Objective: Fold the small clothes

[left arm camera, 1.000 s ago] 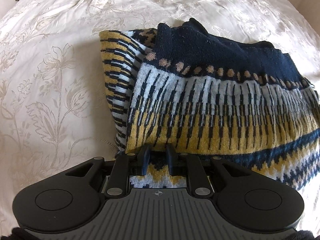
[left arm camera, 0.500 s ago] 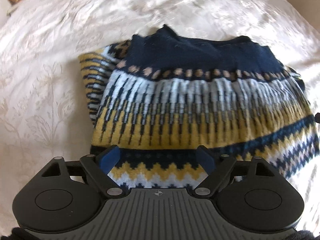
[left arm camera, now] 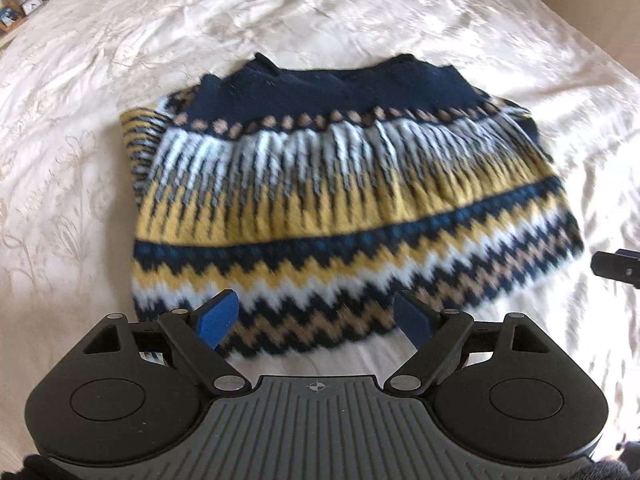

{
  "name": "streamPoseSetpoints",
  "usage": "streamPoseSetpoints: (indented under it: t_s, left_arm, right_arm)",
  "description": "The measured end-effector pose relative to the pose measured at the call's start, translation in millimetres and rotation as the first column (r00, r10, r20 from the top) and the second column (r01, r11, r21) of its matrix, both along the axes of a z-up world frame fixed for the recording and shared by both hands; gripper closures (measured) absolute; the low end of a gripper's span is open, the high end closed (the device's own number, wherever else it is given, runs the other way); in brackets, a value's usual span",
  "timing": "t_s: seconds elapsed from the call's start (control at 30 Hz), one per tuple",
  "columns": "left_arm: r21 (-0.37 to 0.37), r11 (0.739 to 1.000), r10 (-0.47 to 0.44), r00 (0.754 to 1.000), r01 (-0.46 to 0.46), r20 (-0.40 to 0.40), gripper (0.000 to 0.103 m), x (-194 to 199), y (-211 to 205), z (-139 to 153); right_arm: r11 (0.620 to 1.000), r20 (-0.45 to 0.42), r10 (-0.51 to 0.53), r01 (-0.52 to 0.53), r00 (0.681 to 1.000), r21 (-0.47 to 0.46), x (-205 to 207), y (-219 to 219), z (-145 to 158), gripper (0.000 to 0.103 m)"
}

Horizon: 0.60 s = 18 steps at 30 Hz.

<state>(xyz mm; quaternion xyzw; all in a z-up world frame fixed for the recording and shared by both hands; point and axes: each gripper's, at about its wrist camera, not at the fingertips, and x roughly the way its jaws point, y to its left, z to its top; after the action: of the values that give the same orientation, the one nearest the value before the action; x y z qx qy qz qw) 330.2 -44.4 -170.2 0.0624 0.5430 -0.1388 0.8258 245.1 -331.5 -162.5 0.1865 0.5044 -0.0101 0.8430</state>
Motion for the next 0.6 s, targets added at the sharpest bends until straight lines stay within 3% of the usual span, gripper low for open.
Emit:
streamPoseSetpoints:
  t_s: [0.27, 0.6]
  left_arm:
    - [-0.084, 0.996, -0.034, 0.999, 0.033, -0.011, 0.018, -32.0, 4.1, -2.4]
    - [-0.099, 0.995, -0.018, 0.999, 0.022, 0.040, 0.018, -14.1, -14.7, 0.4]
  right_arm:
    - [0.999, -0.003, -0.040, 0.040, 0.999, 0.013, -33.4, 26.3, 7.4, 0.001]
    - [0.994, -0.007, -0.033, 0.033, 0.999, 0.109, -46.1, 39.5, -1.7, 0.000]
